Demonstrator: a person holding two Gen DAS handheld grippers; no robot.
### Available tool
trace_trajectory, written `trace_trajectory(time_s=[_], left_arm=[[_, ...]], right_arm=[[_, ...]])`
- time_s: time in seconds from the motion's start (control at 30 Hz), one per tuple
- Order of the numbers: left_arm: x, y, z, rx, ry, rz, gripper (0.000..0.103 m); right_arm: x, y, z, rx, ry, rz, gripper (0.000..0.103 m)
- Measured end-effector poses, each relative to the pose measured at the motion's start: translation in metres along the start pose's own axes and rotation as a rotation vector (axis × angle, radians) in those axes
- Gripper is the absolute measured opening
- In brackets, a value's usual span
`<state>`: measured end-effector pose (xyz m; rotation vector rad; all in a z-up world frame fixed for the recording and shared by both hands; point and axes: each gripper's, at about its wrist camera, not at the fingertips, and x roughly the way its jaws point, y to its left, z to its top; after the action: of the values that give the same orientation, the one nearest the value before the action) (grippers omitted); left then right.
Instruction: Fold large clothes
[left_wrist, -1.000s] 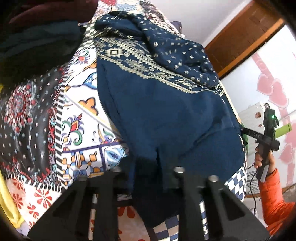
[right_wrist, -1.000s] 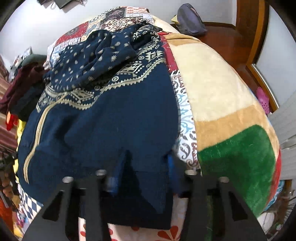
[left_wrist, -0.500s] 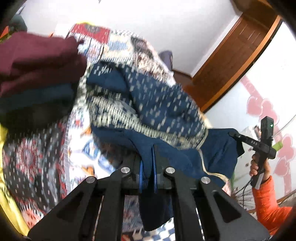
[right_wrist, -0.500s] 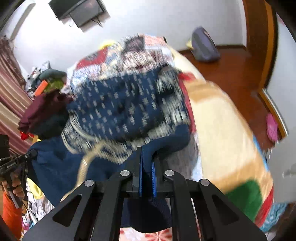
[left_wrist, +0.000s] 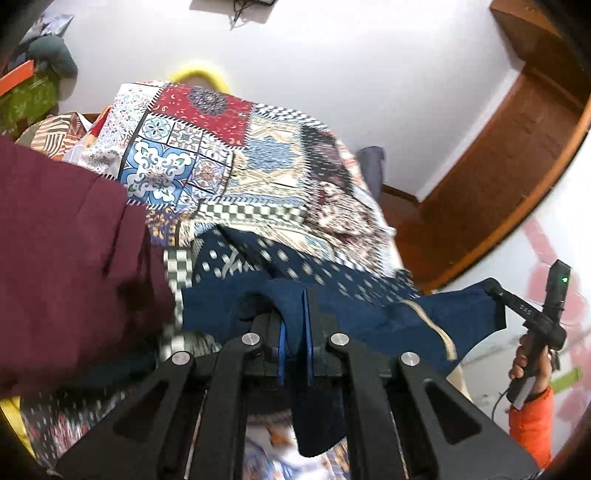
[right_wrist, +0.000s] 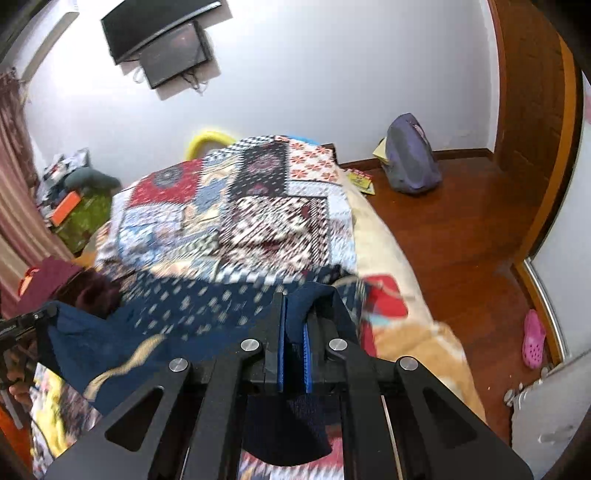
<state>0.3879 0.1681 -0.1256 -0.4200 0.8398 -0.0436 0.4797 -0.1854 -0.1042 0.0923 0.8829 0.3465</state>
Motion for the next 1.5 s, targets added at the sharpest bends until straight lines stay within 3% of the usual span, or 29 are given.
trace_trajectory(time_s=[0.13, 0.27, 0.43, 0.53, 0.57, 0.6, 0.67, 0.73, 0.77, 0.83, 0.97, 1.2, 1.37, 1.5], left_arm=[[0.054, 0.014, 0.013, 0.022, 0.057, 0.111, 0.007], [0.095, 0.026, 0.007, 0.064, 0.141, 0.201, 0.009], [0.107, 0.016, -0.004, 0.188, 0.189, 0.277, 0.013], [0.097, 0.005, -0.002, 0.233, 0.184, 0.291, 0.023], [0.090, 0.000, -0.001, 0.242, 0.180, 0.281, 0.029], [0.084, -0.004, 0.000, 0.246, 0.175, 0.269, 0.035], [0.073, -0.012, 0.002, 0.252, 0.166, 0.255, 0.045], [0.059, -0.019, 0.006, 0.258, 0.122, 0.276, 0.060], [0.052, -0.023, 0.007, 0.264, 0.086, 0.295, 0.067], [0.034, -0.029, 0.009, 0.290, 0.019, 0.327, 0.071], [0.014, -0.034, 0.002, 0.285, 0.016, 0.289, 0.071], [0.024, -0.048, -0.051, 0.374, 0.120, 0.224, 0.071], [0.055, -0.057, -0.096, 0.447, 0.196, 0.222, 0.071], [0.081, -0.052, -0.106, 0.439, 0.215, 0.254, 0.071]], right_arm=[[0.051, -0.009, 0.010, 0.023, 0.047, -0.038, 0.007], [0.088, -0.013, 0.011, 0.032, 0.115, -0.082, 0.007], [0.098, -0.009, 0.009, -0.003, 0.184, -0.139, 0.010], [0.086, 0.000, 0.013, -0.066, 0.181, -0.191, 0.014], [0.084, 0.003, 0.016, -0.085, 0.177, -0.221, 0.023], [0.079, 0.005, 0.018, -0.104, 0.166, -0.259, 0.038], [0.063, 0.012, 0.024, -0.154, 0.103, -0.306, 0.055], [0.039, 0.017, 0.027, -0.187, 0.038, -0.318, 0.056], [0.032, 0.019, 0.028, -0.188, 0.029, -0.304, 0.056], [0.013, 0.020, 0.026, -0.172, 0.019, -0.232, 0.056], [-0.009, 0.029, 0.011, -0.190, 0.032, -0.141, 0.057], [0.004, 0.048, -0.036, -0.225, 0.143, -0.018, 0.057], [0.029, 0.056, -0.065, -0.203, 0.229, 0.049, 0.057], [0.057, 0.055, -0.071, -0.149, 0.283, 0.064, 0.057]])
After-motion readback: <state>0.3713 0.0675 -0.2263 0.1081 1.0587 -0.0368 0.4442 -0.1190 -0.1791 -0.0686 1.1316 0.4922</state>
